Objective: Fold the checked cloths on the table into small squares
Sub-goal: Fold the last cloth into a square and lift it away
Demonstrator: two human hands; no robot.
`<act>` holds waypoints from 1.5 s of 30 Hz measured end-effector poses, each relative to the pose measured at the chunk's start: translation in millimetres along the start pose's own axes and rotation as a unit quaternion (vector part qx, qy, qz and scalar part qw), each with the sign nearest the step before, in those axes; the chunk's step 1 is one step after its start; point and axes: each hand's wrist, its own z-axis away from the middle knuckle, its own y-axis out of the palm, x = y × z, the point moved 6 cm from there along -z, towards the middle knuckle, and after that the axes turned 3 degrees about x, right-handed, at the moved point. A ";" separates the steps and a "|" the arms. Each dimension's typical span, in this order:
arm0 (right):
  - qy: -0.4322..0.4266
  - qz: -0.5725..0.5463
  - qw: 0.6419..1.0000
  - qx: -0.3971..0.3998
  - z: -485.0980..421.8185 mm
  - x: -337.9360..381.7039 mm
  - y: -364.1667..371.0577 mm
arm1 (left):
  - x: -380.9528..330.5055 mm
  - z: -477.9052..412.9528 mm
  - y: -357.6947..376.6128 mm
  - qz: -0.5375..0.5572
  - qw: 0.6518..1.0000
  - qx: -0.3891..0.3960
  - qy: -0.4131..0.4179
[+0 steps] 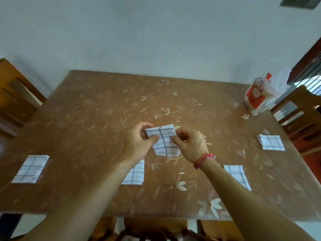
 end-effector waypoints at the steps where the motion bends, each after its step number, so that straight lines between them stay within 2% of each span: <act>1: 0.008 -0.015 1.000 -0.005 1.1 4.3 -1.7 | -3.7 5.4 -5.1 0.017 1.000 0.000 -0.006; 7: 0.027 -0.165 0.986 -0.004 13.8 36.3 -3.2 | -14.9 28.6 -32.1 0.095 0.994 -0.016 -0.050; 15: 0.036 -0.265 0.963 0.028 27.0 67.2 4.1 | -37.7 43.8 -62.6 0.047 0.998 -0.036 -0.008; 20: 0.019 -0.284 0.957 0.052 23.6 90.2 17.5 | -44.7 55.7 -91.1 0.039 0.997 -0.074 0.000; 28: -0.033 -0.284 0.948 0.136 21.8 154.7 76.7 | -49.2 100.6 -172.8 -0.009 0.983 -0.185 0.001; 31: -0.049 -0.282 0.943 0.171 26.9 179.1 105.5 | -45.0 124.4 -207.0 -0.039 0.971 -0.237 -0.002; 39: -0.097 -0.286 0.909 0.288 57.2 244.7 184.6 | -20.6 200.6 -280.5 -0.012 0.929 -0.365 -0.068; 45: -0.120 -0.278 0.878 0.371 97.0 288.4 251.1 | -3.6 268.0 -329.0 0.016 0.904 -0.417 -0.098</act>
